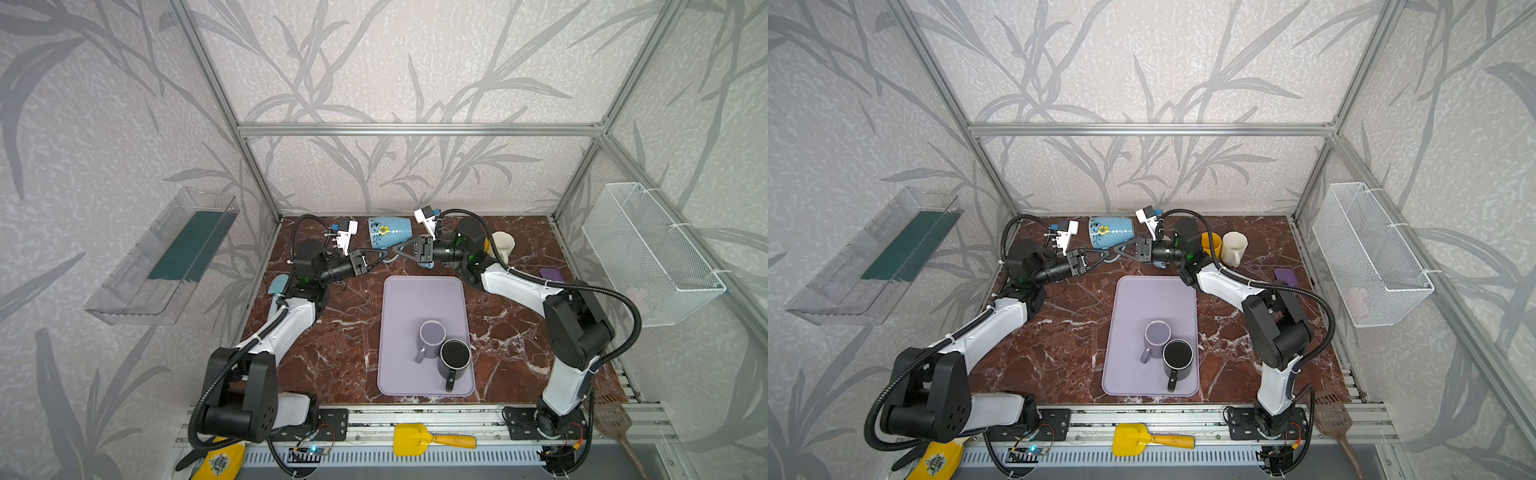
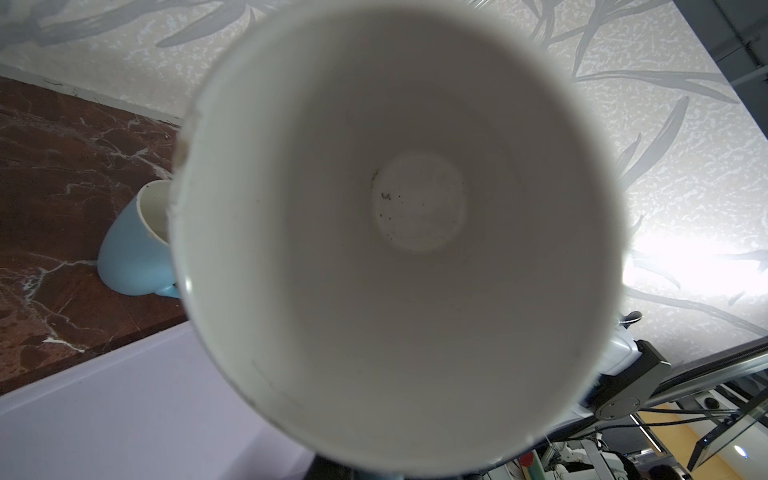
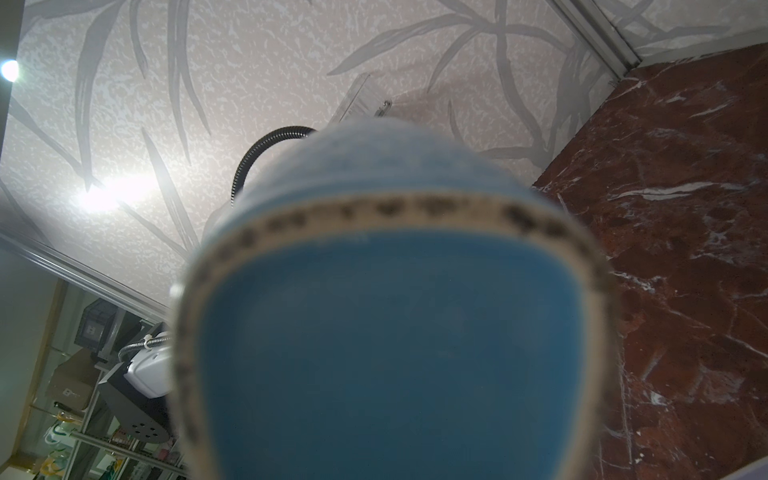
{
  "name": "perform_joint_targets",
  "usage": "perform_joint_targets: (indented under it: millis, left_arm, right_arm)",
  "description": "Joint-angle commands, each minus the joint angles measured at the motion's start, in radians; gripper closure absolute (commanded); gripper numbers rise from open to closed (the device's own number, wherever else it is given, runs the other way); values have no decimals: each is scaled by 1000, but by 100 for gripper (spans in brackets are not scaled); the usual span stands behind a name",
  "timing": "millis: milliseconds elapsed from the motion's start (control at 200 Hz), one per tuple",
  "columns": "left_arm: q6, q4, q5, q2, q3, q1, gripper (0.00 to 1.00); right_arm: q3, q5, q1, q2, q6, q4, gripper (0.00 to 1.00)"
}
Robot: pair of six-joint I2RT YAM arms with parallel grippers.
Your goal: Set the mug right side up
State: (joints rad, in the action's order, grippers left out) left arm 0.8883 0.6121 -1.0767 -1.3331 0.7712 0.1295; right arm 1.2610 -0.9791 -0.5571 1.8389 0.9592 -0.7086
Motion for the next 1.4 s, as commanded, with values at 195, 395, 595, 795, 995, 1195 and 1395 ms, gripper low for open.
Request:
perform_joint_targets:
  millis: [195, 395, 595, 795, 995, 1195, 1395]
  left_arm:
    - [-8, -5, 11, 68, 8, -1, 100]
    - [-14, -15, 18, 74, 9, 1, 100]
    - [-31, -42, 34, 83, 14, 0, 100]
    - [-102, -152, 78, 110, 32, 2, 100]
    - [-124, -192, 93, 123, 38, 2, 100]
    - [-197, -322, 136, 129, 66, 5, 100]
    - [-295, -490, 221, 152, 110, 24, 100]
  right_arm:
    - [9, -13, 0, -20, -79, -5, 69]
    - [2, -10, 2, -17, -78, -7, 64]
    - [-13, -1, 14, -16, -79, -5, 62]
    - [-24, 10, 21, -8, -81, 6, 62]
    - [-23, 16, 22, 5, -83, 12, 62]
    - [-40, 27, 30, 3, -87, 19, 62]
    - [-35, 67, 35, -12, -148, 125, 62]
